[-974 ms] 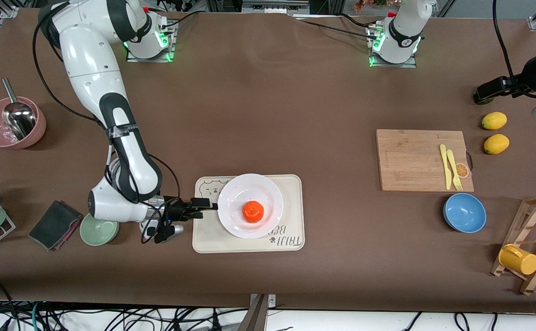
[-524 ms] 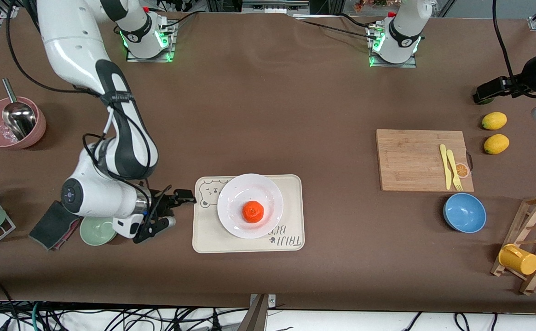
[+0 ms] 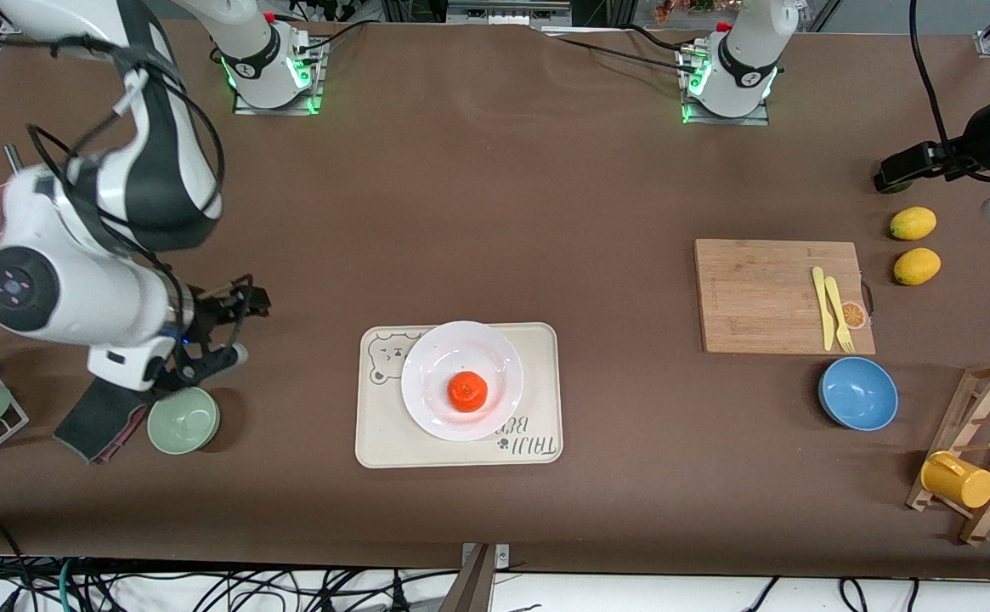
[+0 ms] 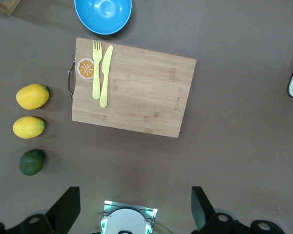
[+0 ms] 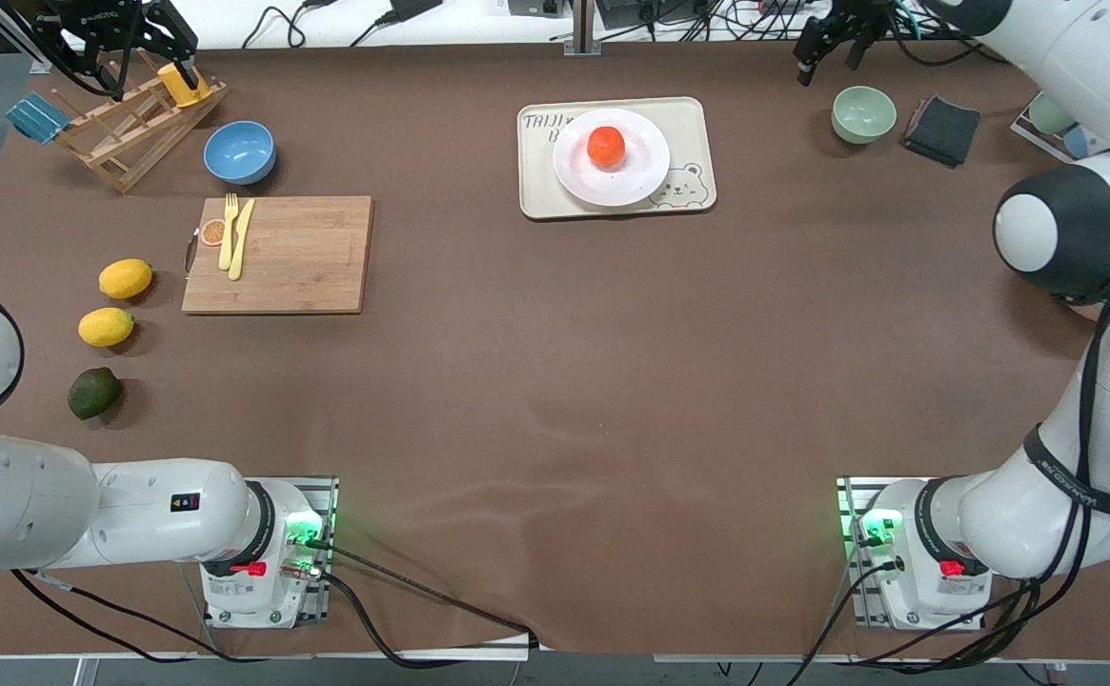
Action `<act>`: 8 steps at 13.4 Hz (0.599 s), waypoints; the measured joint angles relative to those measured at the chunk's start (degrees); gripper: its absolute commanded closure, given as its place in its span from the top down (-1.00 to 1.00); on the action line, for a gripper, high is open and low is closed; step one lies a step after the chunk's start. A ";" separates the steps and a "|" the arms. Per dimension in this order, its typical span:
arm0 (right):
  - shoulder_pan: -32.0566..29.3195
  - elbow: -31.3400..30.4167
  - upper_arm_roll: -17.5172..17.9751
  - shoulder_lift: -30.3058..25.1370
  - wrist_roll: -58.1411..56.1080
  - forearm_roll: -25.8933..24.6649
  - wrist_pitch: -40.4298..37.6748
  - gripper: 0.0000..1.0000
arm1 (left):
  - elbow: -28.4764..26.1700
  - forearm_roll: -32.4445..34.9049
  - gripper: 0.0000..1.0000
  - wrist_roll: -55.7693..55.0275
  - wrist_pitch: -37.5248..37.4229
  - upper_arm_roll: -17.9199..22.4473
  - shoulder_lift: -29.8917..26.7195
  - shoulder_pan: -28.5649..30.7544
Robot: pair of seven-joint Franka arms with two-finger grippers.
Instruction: Place orange and plate with both arms
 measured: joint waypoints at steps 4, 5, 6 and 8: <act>-0.89 -6.35 -0.72 -9.77 1.62 -5.45 -2.80 1.00 | -0.02 0.00 1.00 -0.04 0.00 0.01 0.11 0.00; -1.57 -9.17 -0.75 -12.79 2.68 -5.84 -3.11 1.00 | -0.01 0.00 1.00 -0.06 -0.05 0.03 0.12 0.01; -2.29 -12.63 -0.69 -15.89 4.11 -6.27 -3.07 1.00 | 0.01 0.00 1.00 -0.06 -0.27 0.06 0.11 0.01; -4.61 -19.87 0.80 -21.41 6.01 -7.41 -1.00 1.00 | 0.05 0.00 1.00 -0.06 -1.05 0.10 0.08 0.01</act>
